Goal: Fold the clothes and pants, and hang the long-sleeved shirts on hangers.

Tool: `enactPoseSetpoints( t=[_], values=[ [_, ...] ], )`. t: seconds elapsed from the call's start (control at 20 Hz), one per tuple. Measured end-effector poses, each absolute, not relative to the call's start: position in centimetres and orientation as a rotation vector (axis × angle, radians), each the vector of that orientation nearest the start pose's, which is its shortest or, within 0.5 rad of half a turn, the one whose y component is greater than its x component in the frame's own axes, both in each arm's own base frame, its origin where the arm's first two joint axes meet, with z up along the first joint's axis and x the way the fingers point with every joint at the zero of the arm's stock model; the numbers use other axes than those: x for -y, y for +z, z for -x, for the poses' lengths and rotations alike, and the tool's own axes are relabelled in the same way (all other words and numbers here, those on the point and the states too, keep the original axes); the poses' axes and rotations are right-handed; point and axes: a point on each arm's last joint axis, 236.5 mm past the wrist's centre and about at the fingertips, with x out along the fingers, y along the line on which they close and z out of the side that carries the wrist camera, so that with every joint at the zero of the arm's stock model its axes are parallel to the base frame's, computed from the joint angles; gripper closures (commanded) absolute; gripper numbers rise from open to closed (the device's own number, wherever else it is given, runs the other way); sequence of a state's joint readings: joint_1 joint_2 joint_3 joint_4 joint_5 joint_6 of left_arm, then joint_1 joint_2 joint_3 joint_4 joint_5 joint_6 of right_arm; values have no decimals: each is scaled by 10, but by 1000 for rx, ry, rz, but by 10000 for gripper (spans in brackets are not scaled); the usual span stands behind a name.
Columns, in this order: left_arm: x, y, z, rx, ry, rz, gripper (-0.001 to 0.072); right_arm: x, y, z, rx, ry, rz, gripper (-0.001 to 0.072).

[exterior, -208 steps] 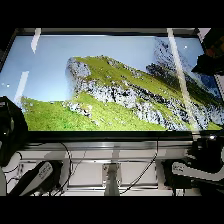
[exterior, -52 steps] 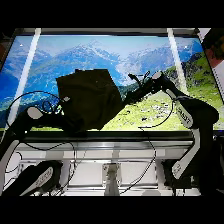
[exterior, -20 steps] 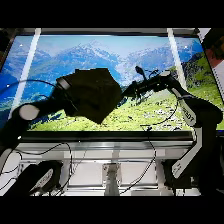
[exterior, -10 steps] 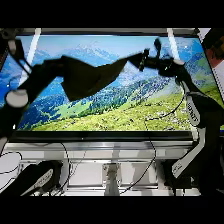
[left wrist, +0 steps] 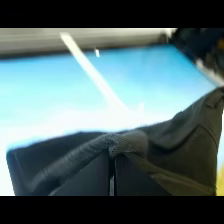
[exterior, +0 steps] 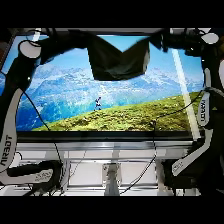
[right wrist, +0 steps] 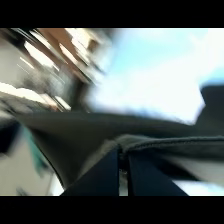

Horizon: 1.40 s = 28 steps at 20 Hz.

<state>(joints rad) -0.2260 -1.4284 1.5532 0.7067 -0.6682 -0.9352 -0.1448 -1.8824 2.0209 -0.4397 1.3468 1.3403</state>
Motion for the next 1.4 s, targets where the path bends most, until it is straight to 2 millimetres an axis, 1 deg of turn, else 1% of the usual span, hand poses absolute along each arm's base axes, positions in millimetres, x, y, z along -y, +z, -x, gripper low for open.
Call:
enactPoseSetpoints(
  t=[0.1, 0.15, 0.2, 0.25, 0.35, 0.45, 0.55, 0.6, 0.7, 0.75, 0.8, 0.85, 0.95, 1.0, 1.1, 1.15, 1.2, 1.25, 1.3, 1.4],
  values=[
    [241, 181, -490, -557, -743, 95, 701, -114, 108, -515, -1129, 734, -656, 692],
    [243, 152, -475, -660, -760, 69, 701, -107, 89, -498, -1229, 708, -628, 693],
    [243, 123, -461, -759, -766, 42, 701, -100, 72, -482, -1323, 683, -608, 693],
    [242, 94, -445, -852, -763, 17, 701, -95, 59, -469, -1396, 658, -602, 693],
    [239, 41, -413, -1016, -755, -34, 701, -92, 34, -442, -1526, 623, -597, 692],
    [236, -2, -384, -1140, -739, -58, 701, -93, 11, -416, -1630, 590, -594, 693],
    [236, -33, -355, -1237, -740, -84, 701, -98, -12, -387, -1721, 558, -599, 692],
    [237, -46, -342, -1274, -745, -101, 701, -100, -23, -371, -1759, 541, -608, 692],
    [242, -61, -321, -1322, -757, -125, 701, -105, -44, -340, -1815, 509, -622, 692],
    [245, -67, -314, -1331, -766, -140, 701, -107, -53, -327, -1825, 494, -628, 691],
    [249, -70, -311, -1329, -768, -147, 701, -107, -64, -318, -1823, 472, -632, 691],
    [251, -72, -310, -1321, -769, -154, 700, -106, -74, -316, -1805, 443, -630, 690],
    [254, -75, -310, -1307, -764, -157, 700, -104, -89, -324, -1732, 392, -625, 689],
    [255, -76, -311, -1304, -758, -153, 700, -101, -93, -334, -1683, 368, -621, 690],
    [255, -76, -312, -1298, -749, -148, 700, -97, -94, -355, -1595, 336, -609, 689],
    [255, -77, -313, -1297, -746, -147, 700, -95, -93, -364, -1559, 327, -602, 650],
    [255, -77, -313, -1295, -745, -147, 700, -93, -91, -371, -1529, 320, -596, 546],
    [255, -77, -313, -1294, -743, -147, 700, -91, -90, -377, -1507, 314, -590, 427],
    [255, -78, -314, -1292, -741, -151, 700, -90, -89, -380, -1495, 314, -586, 364],
    [253, -78, -314, -1291, -738, -160, 700, -86, -83, -387, -1471, 325, -571, 378]
  ],
)
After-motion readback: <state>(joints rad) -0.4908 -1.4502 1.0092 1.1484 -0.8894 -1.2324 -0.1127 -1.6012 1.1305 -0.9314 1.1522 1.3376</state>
